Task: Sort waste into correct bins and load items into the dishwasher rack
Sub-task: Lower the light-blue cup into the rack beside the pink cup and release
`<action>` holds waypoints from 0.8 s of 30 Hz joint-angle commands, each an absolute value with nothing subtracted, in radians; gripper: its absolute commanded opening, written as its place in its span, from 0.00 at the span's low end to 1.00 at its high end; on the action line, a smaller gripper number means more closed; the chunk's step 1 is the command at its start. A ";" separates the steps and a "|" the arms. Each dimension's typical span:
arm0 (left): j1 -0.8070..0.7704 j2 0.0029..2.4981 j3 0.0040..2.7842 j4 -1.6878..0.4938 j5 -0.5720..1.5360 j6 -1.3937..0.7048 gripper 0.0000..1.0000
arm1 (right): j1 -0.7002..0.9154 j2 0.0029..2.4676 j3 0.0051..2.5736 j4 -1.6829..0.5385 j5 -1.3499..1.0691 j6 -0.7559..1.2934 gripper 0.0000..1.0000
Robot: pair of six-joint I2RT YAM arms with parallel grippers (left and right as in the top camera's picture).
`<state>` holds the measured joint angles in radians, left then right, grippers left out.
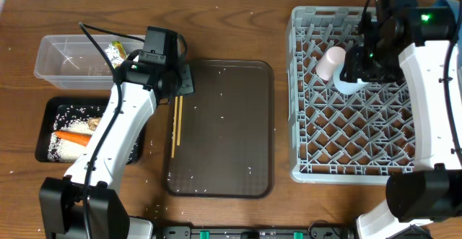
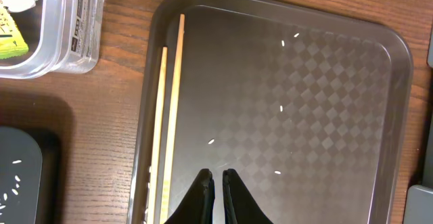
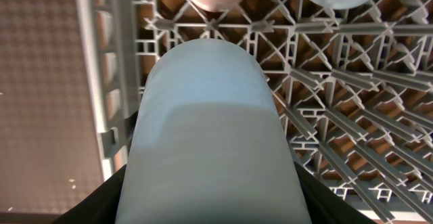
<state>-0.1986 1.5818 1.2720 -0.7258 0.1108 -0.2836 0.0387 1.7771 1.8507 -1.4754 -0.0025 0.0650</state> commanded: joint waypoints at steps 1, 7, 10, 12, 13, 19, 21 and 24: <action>-0.201 1.575 1.260 -0.729 0.092 -0.267 0.08 | 0.033 1.786 1.788 -1.432 0.030 0.097 0.39; -0.201 1.575 1.260 -0.729 0.092 -0.267 0.08 | 0.034 1.786 1.659 -1.308 0.030 0.097 0.39; -0.201 1.575 1.260 -0.729 0.092 -0.267 0.08 | 0.034 1.786 1.608 -1.256 0.030 0.097 0.39; -0.201 1.575 1.260 -0.729 0.092 -0.267 0.08 | 0.034 1.786 1.578 -1.224 0.030 0.097 0.39; -0.201 1.575 1.260 -0.729 0.092 -0.267 0.08 | 0.034 1.786 1.565 -1.210 0.030 0.097 0.39; -0.201 1.575 1.260 -0.730 0.092 -0.264 0.08 | 0.034 1.786 1.499 -1.143 0.030 0.097 0.40; -0.201 1.575 1.260 -0.730 0.092 -0.264 0.08 | 0.034 1.786 1.481 -1.121 0.030 0.097 0.39; -0.201 1.575 1.260 -0.730 0.092 -0.263 0.08 | 0.034 1.786 1.468 -1.110 0.028 0.097 0.40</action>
